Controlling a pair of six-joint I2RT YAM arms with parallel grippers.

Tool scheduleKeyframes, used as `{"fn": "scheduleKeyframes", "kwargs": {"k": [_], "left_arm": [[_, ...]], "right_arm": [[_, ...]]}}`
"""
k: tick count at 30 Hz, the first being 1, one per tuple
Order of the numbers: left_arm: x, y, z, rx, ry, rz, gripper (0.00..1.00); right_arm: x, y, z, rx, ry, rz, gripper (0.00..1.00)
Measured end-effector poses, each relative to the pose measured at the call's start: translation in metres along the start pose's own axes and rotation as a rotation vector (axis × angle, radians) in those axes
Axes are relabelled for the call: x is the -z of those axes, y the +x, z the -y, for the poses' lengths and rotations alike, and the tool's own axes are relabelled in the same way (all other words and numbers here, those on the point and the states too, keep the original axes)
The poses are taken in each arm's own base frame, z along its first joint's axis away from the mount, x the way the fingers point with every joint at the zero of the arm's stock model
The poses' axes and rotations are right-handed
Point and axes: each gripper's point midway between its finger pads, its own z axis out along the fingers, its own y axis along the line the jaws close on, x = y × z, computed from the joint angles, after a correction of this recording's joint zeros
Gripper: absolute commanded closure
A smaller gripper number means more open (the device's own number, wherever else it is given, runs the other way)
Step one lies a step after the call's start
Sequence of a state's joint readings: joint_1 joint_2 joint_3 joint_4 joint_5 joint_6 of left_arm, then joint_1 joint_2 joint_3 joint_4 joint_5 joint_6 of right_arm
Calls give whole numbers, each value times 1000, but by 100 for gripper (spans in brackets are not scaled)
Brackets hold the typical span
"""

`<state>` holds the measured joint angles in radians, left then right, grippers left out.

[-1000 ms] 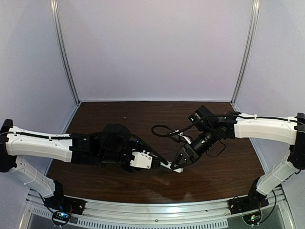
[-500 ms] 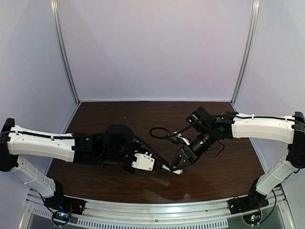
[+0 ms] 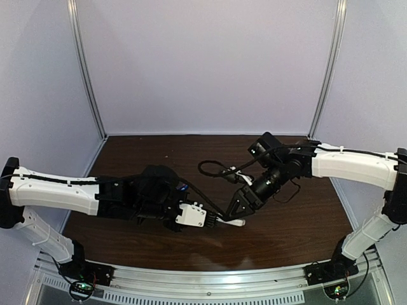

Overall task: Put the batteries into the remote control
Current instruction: Pass from the right arm to the left, then pass from the left arm to the right

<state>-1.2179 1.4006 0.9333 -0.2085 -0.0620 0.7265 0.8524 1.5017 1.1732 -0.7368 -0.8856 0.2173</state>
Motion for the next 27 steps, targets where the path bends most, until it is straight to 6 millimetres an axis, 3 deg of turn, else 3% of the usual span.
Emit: {"fn": "scheduleKeyframes", "kwargs": {"k": [3, 5, 11, 18, 23, 27], "left_arm": [[5, -5, -1, 50, 6, 32, 100], [10, -10, -2, 86, 13, 63, 100], [28, -16, -17, 218, 9, 140, 100], [50, -11, -52, 452, -13, 255, 100], [57, -11, -65, 611, 40, 344, 100], [68, -19, -81, 709, 70, 452, 100]], "right_arm": [[16, -27, -8, 69, 33, 119, 13], [35, -43, -17, 121, 61, 222, 1], [108, -80, -56, 289, 155, 544, 0], [161, -90, -69, 384, 301, 769, 0], [176, -89, -85, 444, 284, 831, 0], [150, -94, -70, 425, 257, 764, 0]]}}
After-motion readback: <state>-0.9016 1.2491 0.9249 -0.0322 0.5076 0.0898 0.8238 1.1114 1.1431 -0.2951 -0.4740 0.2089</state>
